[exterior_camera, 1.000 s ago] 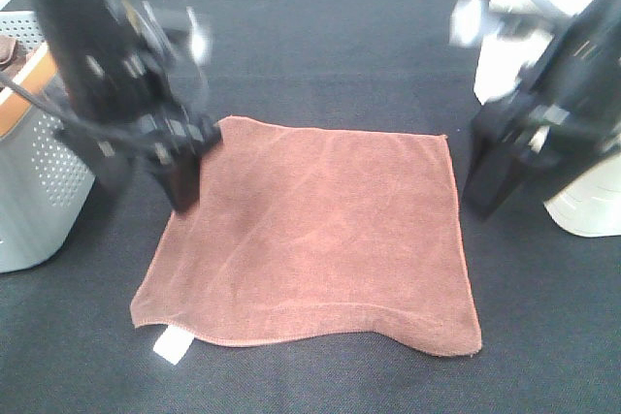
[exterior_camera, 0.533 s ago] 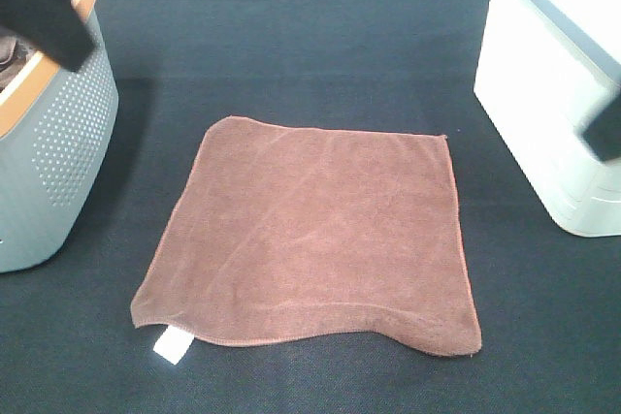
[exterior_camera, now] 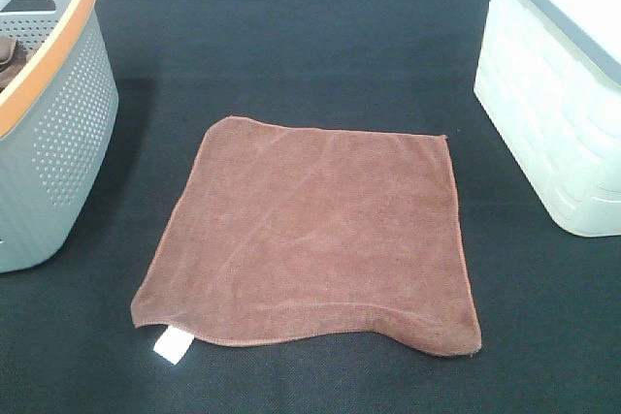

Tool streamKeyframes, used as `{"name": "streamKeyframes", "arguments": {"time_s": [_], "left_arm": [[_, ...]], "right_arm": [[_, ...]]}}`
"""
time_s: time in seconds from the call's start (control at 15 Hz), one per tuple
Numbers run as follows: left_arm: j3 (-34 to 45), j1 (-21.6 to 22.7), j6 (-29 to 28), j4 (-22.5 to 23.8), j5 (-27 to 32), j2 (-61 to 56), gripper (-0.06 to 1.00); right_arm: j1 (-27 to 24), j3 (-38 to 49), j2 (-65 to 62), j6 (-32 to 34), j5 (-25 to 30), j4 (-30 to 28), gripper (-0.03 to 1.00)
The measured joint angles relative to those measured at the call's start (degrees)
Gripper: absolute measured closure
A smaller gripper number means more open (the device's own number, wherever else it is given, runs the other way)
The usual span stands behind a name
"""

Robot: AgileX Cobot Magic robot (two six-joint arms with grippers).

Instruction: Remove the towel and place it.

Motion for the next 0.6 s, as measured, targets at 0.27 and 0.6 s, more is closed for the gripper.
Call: {"name": "streamKeyframes", "arguments": {"time_s": [0.27, 0.6], "left_arm": [[15.0, 0.0, 5.1, 0.1, -6.4, -12.4, 0.23], [15.8, 0.0, 10.9, 0.7, -9.2, -16.4, 0.23]], "right_arm": [[0.0, 7.0, -9.1, 2.6, -3.0, -2.5, 0.20], [0.0, 9.5, -10.2, 4.8, -8.4, -3.0, 0.20]]}}
